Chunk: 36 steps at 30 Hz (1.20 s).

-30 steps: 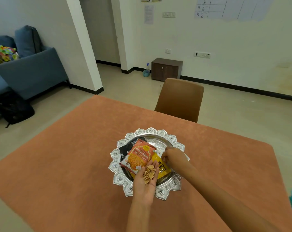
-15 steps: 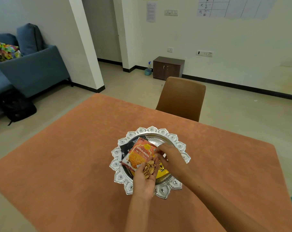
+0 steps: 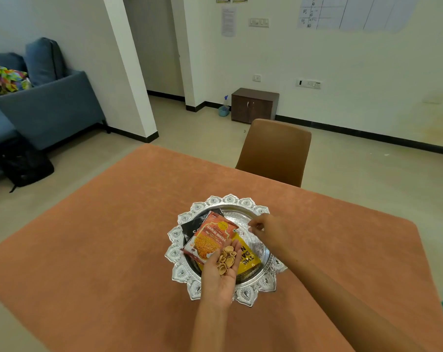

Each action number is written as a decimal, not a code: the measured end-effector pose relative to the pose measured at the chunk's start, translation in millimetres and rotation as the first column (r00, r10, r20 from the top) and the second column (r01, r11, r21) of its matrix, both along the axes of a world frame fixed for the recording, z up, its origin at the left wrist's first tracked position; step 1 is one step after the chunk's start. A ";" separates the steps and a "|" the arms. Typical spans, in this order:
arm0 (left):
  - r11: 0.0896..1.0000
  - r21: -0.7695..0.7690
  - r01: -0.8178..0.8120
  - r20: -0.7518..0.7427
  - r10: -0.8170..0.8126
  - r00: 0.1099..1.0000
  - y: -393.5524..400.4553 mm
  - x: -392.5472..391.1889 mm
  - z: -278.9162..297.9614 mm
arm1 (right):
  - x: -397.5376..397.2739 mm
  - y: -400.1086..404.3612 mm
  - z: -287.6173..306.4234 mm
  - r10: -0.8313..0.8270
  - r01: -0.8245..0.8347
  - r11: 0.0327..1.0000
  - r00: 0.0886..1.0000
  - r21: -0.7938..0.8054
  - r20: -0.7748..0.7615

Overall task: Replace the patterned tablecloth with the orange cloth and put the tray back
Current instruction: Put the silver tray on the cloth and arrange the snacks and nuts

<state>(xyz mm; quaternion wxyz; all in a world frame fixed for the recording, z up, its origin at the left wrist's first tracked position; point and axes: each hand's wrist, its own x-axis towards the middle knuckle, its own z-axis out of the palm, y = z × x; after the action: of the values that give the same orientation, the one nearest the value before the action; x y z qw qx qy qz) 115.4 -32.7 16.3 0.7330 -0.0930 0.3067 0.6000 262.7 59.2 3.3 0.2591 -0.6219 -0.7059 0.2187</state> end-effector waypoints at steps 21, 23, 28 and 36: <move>0.999 -0.031 -0.034 -0.019 0.033 0.999 -4.4 -5.2 0.1 | -33.2 -11.6 -5.2 0.095 -0.102 0.991 0.992 0.083 0.084; 0.998 -0.050 -0.047 -0.032 0.046 0.998 -3.0 -4.2 0.8 | -40.2 -36.9 16.1 0.163 -0.153 0.981 0.984 0.121 -0.071; 0.995 -0.086 -0.044 -0.079 0.037 0.996 -5.7 1.6 2.3 | -46.1 -81.6 21.9 0.327 -0.307 0.936 0.939 0.175 -0.103; 0.999 -0.014 -0.038 0.020 0.039 0.999 -5.0 0.8 0.4 | -23.7 -57.3 27.3 0.079 -0.067 0.997 0.922 0.044 -0.380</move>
<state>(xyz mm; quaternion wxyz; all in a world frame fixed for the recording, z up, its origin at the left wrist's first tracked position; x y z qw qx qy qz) 116.2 -37.7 16.7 0.7237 -0.1099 0.3016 0.6109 239.0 2.0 30.6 0.3922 -0.5368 -0.6680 0.3342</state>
